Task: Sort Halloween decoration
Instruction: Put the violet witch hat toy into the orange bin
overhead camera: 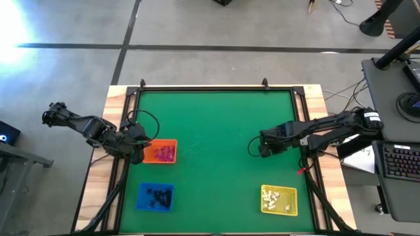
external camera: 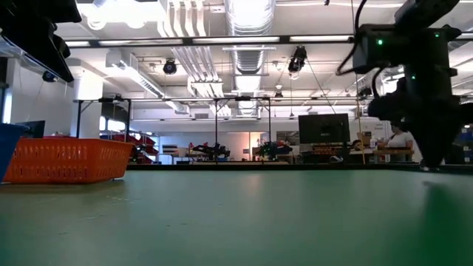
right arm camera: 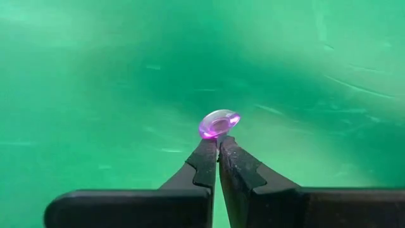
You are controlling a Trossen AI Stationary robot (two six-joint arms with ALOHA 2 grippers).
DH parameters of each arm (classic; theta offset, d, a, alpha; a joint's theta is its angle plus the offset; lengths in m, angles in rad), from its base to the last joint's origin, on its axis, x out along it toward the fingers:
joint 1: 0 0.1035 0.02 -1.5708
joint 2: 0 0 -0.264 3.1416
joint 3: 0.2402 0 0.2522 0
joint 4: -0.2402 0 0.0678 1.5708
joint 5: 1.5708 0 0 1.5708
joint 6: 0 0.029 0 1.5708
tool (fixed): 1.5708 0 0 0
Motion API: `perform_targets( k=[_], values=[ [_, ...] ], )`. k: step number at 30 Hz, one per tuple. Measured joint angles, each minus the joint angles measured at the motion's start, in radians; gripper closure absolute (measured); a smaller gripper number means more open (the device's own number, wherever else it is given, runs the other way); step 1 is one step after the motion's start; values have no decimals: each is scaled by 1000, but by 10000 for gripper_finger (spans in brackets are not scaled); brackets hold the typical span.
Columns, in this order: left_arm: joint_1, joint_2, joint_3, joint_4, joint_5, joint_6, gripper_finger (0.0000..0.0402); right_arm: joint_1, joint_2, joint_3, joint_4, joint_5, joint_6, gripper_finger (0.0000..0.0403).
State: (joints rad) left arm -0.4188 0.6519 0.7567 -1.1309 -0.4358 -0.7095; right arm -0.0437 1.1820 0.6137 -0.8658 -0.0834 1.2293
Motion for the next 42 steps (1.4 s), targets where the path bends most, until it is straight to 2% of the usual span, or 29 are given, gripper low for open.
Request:
perform_targets(
  k=[4, 8, 15, 24, 30, 34, 42],
  values=[
    [0, 0, 0, 0, 0, -7, 307, 6, 2, 35, 57, 1, 12, 394],
    [0, 0, 0, 0, 0, -7, 307, 24, 31, 91, 190, 29, 26, 394],
    [0, 0, 0, 0, 0, -7, 307, 44, 182, 230, 355, 76, -28, 394],
    [0, 0, 0, 0, 0, -7, 307, 46, 487, 594, 360, 77, -224, 394],
    [0, 0, 0, 0, 0, -7, 307, 46, 637, 844, 376, 53, -382, 394],
    [0, 0, 0, -1, 0, -7, 307, 43, 716, 963, 379, 43, -437, 394],
    [0, 0, 0, -1, 0, -6, 307, 31, 892, 1167, 412, -48, -486, 394]
  ],
)
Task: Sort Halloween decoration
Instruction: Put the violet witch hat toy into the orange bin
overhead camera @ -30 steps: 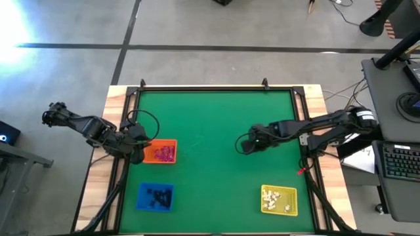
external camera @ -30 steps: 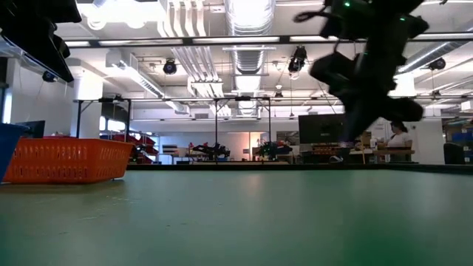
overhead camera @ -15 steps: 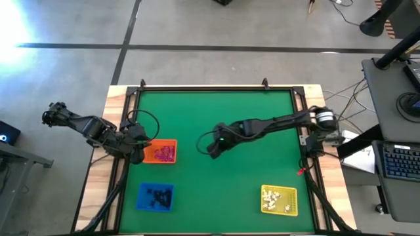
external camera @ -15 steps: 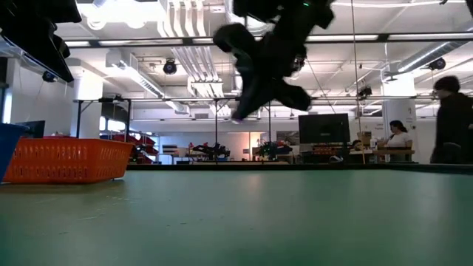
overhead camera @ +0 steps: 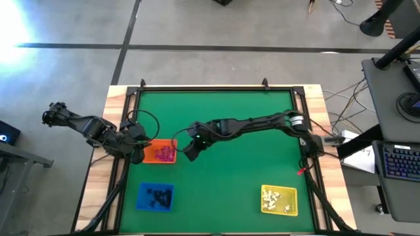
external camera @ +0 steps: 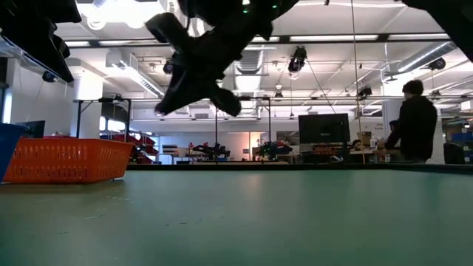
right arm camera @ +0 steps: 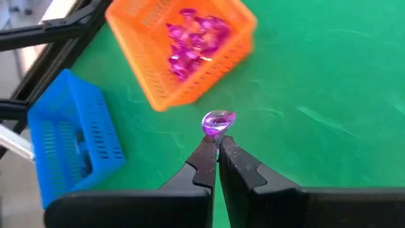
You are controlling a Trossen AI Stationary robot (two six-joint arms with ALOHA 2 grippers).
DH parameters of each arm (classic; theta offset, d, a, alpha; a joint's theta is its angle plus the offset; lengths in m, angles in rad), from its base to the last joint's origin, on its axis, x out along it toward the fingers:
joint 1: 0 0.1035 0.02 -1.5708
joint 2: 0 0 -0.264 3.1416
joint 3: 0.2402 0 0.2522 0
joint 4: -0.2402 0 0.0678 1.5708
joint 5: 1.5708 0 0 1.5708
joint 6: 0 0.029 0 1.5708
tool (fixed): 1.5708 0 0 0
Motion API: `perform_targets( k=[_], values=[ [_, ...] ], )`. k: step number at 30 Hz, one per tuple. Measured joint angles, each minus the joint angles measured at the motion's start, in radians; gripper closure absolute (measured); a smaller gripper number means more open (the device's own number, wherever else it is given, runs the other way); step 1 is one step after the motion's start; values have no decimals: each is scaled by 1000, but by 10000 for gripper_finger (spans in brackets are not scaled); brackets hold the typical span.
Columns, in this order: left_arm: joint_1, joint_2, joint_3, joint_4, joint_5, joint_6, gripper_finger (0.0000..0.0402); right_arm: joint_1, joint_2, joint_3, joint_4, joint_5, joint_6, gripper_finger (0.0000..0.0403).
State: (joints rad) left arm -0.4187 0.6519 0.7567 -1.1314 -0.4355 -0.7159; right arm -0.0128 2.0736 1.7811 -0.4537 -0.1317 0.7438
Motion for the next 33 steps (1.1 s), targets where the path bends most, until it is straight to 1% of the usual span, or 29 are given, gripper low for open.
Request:
perform_targets(
  k=[8, 15, 19, 25, 33],
  values=[
    [0, -7, 0, 0, 0, 0, 307, 2, 168, 242, 4, -68, -38, 394],
    [0, -11, 0, 0, 0, 0, 307, 2, 265, 393, 0, -87, -41, 394],
    [0, -15, 0, 0, 0, 0, 307, -1, 310, 457, 4, -135, -41, 394],
    [0, -29, 0, 0, 0, 0, 307, -7, 360, 500, -4, -141, -32, 394],
    [0, -53, 0, 0, 0, 5, 307, -17, 365, 501, 4, -134, -30, 388]
  ],
)
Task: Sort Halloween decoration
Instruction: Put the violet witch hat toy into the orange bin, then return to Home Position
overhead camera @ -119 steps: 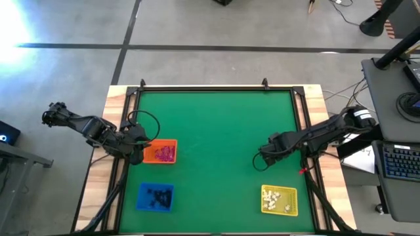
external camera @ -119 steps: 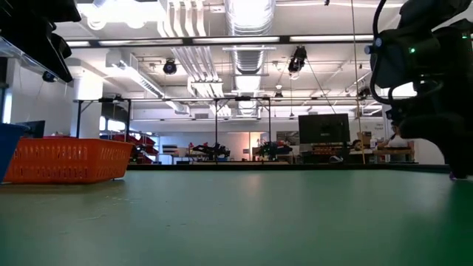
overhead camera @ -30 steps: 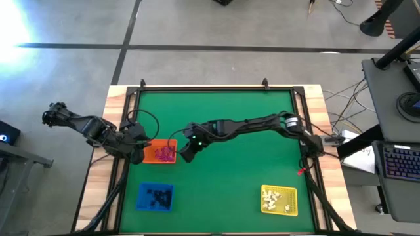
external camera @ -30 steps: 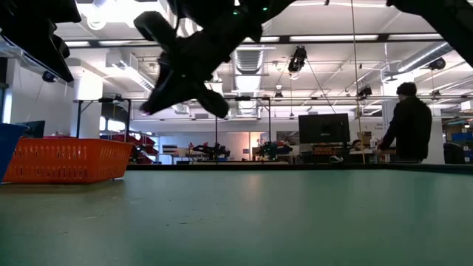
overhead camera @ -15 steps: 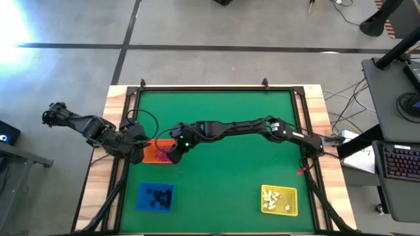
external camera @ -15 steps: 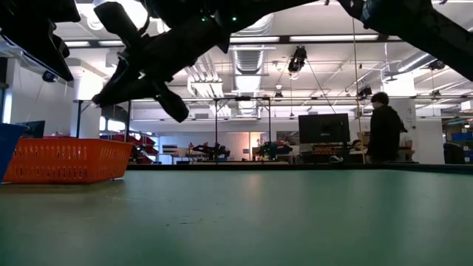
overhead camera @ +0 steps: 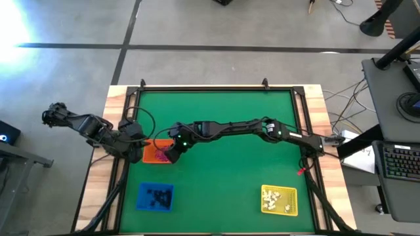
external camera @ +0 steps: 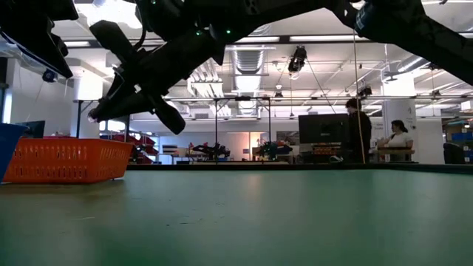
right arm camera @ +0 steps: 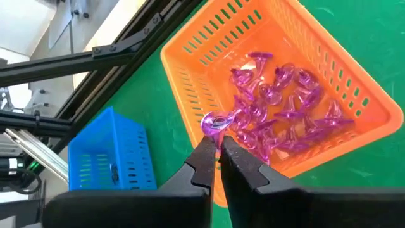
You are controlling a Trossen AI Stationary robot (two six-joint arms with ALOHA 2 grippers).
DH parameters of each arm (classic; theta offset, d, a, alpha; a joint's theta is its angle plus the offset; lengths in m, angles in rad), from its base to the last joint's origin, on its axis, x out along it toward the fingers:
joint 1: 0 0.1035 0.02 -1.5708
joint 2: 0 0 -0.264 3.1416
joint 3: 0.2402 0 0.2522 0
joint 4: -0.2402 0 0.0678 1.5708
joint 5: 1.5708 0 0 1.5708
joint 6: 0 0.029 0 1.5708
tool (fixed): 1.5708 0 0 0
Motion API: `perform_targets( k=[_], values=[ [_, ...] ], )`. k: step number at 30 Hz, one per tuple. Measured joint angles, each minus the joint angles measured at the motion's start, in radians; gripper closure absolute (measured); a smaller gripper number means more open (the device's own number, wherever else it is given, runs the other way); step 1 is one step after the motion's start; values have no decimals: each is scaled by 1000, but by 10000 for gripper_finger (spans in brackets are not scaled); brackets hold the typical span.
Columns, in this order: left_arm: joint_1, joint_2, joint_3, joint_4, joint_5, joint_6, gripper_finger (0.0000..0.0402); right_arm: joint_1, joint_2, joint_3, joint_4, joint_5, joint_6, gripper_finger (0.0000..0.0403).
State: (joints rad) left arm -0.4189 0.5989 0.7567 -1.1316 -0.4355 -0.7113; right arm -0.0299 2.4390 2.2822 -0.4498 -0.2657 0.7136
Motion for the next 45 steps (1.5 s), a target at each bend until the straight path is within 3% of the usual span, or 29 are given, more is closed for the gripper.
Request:
perform_targets(
  k=[11, 17, 20, 26, 30, 34, 37, 41, 45],
  values=[
    [0, -6, 0, -2, -1, 0, 307, -24, -5, 0, 37, -2, 26, 311],
    [0, -6, 0, -125, -1, -155, 307, -50, -84, 0, -109, -249, 161, 304],
    [0, -9, 0, -212, 0, -230, 307, -15, -159, 0, -252, -244, 91, 309],
    [0, -44, 3, -186, -2, -204, 307, 78, -347, 0, -532, -65, -65, 317],
    [-1, -101, -7, -101, -28, -133, 307, 162, -482, 0, -666, 209, -31, 321],
    [0, -187, -58, 82, -106, -30, 307, 292, -607, 0, -709, 507, -10, 319],
    [0, -247, -118, 252, -100, 65, 307, 399, -684, 0, -706, 665, -16, 316],
    [0, -307, -201, 498, -69, 189, 307, 502, -760, -1, -718, 712, -9, 314],
    [0, -344, -274, 753, -44, 324, 307, 593, -812, -1, -720, 769, 105, 320]
  ],
)
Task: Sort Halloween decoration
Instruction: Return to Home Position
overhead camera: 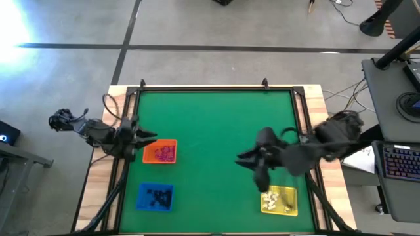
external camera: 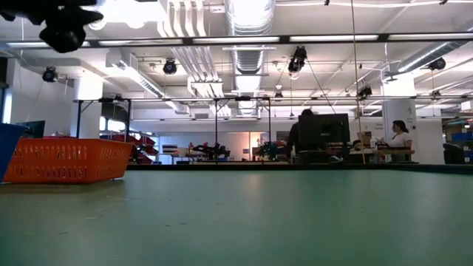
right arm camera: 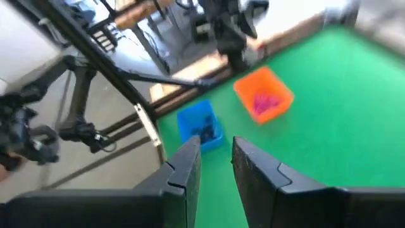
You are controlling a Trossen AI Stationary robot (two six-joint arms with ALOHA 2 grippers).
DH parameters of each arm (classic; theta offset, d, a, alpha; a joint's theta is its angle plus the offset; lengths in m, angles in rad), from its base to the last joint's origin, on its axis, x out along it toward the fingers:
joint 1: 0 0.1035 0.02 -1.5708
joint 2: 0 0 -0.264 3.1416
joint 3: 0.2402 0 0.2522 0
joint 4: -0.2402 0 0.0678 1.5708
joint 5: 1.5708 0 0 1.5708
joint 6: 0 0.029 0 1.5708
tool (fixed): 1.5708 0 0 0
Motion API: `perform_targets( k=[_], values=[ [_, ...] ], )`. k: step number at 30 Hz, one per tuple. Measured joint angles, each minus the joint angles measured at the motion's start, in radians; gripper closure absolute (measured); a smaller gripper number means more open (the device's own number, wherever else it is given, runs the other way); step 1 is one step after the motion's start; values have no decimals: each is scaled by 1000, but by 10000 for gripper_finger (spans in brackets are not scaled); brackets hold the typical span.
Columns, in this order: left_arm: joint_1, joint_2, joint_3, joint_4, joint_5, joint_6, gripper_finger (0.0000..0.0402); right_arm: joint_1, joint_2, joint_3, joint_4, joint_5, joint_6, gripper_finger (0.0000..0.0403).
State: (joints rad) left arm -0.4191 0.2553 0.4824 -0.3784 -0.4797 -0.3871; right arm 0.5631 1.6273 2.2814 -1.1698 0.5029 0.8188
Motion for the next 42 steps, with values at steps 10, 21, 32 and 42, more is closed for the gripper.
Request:
perform_targets(
  k=[10, 21, 32, 42],
  values=[
    [0, -95, -142, 159, -4, 54, 307, 325, -26, -91, -5, 584, -155, 316],
    [0, -211, -187, 170, -113, 11, 307, 496, -20, -436, 71, 880, 197, 327],
    [0, -236, -181, 162, -167, 11, 307, 502, 12, -792, 130, 1008, 740, 328],
    [0, -238, -168, 161, -167, -44, 307, 505, 10, -817, 157, 725, 1121, 327]
  ],
)
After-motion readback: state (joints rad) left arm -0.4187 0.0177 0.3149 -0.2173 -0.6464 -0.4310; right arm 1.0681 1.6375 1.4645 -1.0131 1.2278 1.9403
